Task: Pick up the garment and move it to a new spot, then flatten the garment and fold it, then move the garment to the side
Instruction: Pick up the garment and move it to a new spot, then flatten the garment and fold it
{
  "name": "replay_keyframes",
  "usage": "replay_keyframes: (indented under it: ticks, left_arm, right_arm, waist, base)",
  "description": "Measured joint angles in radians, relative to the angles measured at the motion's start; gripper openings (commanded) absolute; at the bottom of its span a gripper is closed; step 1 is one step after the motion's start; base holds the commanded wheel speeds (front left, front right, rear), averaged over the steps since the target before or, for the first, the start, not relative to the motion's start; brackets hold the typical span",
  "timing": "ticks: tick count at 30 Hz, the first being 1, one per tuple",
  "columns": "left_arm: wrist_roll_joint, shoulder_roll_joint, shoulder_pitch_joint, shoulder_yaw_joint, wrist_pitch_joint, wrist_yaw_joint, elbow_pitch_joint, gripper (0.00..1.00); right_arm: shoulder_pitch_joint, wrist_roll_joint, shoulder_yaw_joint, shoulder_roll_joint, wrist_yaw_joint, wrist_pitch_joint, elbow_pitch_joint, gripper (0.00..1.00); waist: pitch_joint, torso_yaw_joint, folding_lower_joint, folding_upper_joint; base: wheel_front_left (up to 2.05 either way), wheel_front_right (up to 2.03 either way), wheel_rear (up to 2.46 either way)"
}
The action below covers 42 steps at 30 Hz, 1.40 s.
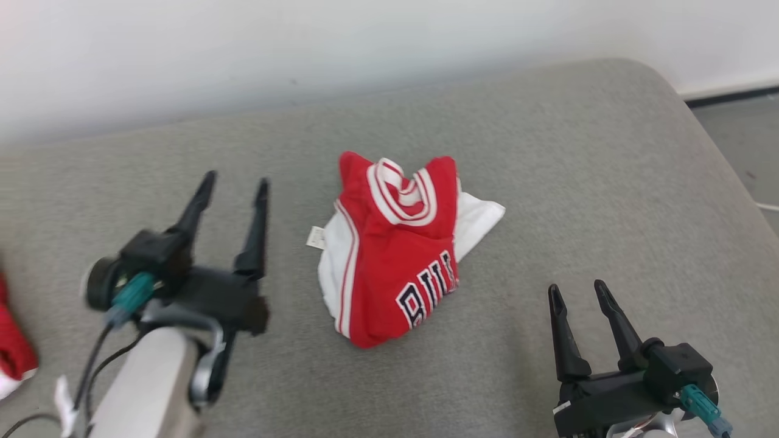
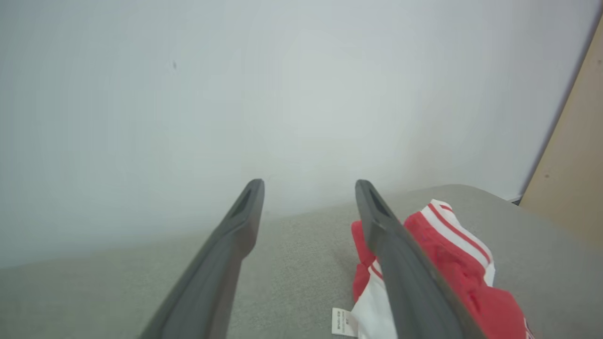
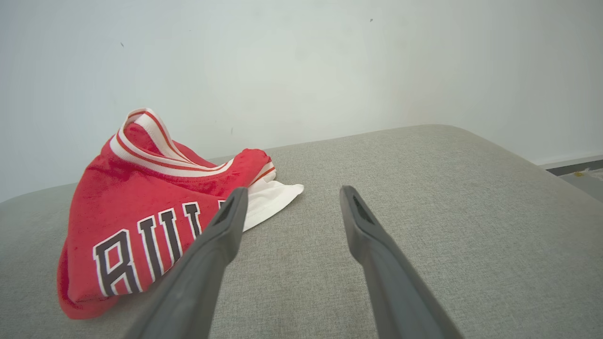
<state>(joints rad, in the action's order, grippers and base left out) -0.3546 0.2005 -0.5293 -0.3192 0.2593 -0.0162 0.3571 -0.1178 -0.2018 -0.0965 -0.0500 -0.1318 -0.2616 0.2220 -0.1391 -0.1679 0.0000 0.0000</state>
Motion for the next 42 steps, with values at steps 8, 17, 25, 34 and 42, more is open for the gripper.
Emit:
replay_keyframes:
  ticks: [8,17,25,34,42]
  left_arm:
    - [-0.009,0.088,0.186,0.101,0.003,-0.056,-0.133,1.00]
    - [-0.012,0.101,0.400,0.154,0.004,-0.089,-0.243,1.00]
    - [-0.016,0.047,0.486,0.179,0.004,-0.069,-0.275,1.00]
    - [0.002,0.021,0.516,0.203,0.004,-0.036,-0.273,1.00]
    - [0.009,0.008,0.518,0.210,0.005,-0.013,-0.257,1.00]
  right_arm:
    - [0.018,0.029,-0.002,0.000,0.000,0.000,-0.005,1.00]
    - [0.046,0.044,0.003,0.000,0.000,0.000,-0.019,1.00]
    - [0.088,0.053,0.007,0.000,0.000,0.003,-0.019,1.00]
    - [0.111,0.054,0.009,-0.004,0.000,0.015,-0.025,1.00]
    - [0.117,0.054,0.008,-0.004,0.000,0.023,-0.025,1.00]
  waist:
    - [0.056,0.068,-0.0001,0.0000]
    - [0.100,0.114,-0.0002,-0.0001]
    - [0.110,0.136,-0.0002,0.0000]
    - [0.116,0.141,-0.0001,0.0001]
    - [0.128,0.140,-0.0001,0.0000]
  base:
    - [0.00,0.00,0.00]
    - [0.00,0.00,0.00]
    - [0.00,0.00,0.00]
    - [0.00,0.00,0.00]
    - [0.00,0.00,0.00]
